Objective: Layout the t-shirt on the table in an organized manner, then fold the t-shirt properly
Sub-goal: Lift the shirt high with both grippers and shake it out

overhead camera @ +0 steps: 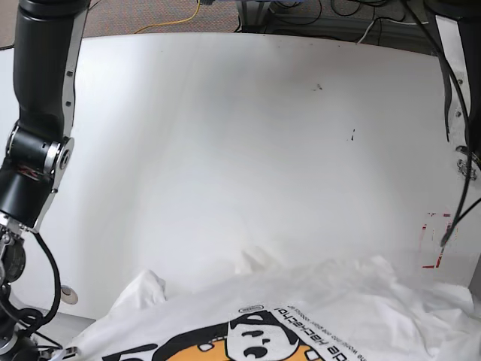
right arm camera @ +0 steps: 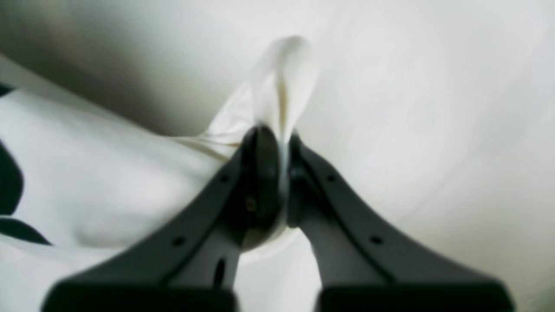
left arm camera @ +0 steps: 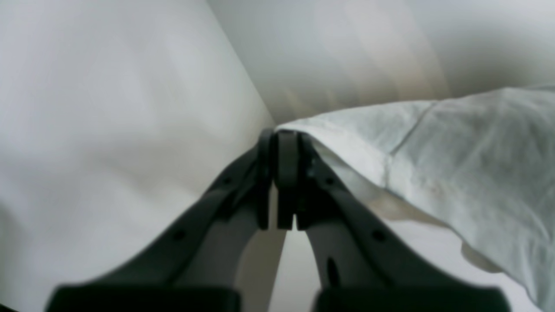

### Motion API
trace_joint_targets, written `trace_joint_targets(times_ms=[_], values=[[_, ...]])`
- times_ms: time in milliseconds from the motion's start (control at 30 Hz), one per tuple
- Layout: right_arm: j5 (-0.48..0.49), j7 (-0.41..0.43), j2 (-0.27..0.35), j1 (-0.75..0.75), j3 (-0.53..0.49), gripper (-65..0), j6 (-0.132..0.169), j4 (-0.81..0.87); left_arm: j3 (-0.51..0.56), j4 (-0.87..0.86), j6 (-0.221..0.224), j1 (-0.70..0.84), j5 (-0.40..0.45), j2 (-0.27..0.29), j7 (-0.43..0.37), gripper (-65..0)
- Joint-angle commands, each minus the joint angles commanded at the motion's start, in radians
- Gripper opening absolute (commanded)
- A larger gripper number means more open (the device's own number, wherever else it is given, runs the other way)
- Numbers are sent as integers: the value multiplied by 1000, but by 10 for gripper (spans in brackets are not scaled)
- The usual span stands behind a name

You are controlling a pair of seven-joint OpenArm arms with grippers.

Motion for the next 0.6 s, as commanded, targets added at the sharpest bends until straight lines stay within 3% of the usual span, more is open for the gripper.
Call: trace_joint_targets(times_ms=[367,500,600], values=[[5,-52,20,-78,9,-644,2,57,-5,-46,0,29,-2,0,-2,-642],[5,-57,20,-198,14,-644,2,133,-8,-44,0,86,-3,0,-2,-642],[5,-60,14,-324,77,-644,2,201,-15,-41,0,157,-3,0,-2,-642]])
